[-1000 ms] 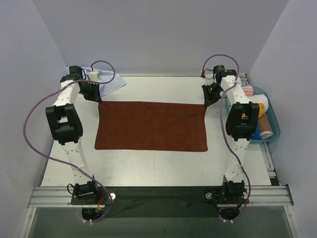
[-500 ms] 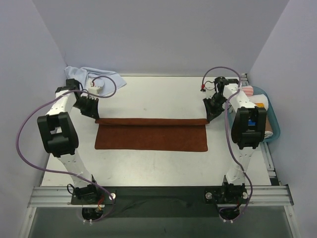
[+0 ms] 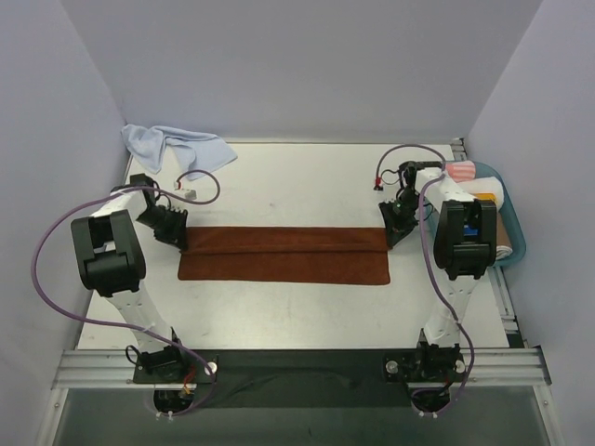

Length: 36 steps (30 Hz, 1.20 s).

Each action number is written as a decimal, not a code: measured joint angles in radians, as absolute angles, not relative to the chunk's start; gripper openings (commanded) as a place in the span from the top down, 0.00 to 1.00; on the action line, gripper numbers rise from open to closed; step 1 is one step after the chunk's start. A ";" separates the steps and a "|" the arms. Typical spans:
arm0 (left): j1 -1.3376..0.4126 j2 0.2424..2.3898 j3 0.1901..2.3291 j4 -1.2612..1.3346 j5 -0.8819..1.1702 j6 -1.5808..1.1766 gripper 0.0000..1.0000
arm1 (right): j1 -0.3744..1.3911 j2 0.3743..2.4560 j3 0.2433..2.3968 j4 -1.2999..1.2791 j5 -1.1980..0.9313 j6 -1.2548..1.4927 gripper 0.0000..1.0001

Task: Roll the towels
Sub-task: Fold the towel

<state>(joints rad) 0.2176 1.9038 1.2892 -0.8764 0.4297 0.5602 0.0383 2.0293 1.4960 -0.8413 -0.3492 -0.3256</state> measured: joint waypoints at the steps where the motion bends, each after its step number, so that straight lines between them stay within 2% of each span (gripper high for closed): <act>1: 0.218 1.904 1.288 -0.865 0.428 0.558 1.00 | 0.039 2.032 1.494 -0.840 -0.349 -0.326 1.00; 13: 0.218 1.863 1.285 -0.826 0.427 0.553 1.00 | 0.041 2.042 1.473 -0.831 -0.349 -0.324 1.00; 23: 0.223 1.716 1.285 -0.902 0.427 0.585 1.00 | 0.041 1.887 1.419 -0.857 -0.349 -0.341 1.00; 36: 0.233 1.761 1.172 -0.897 0.401 0.625 1.00 | 0.077 1.909 1.280 -0.839 -0.355 -0.339 1.00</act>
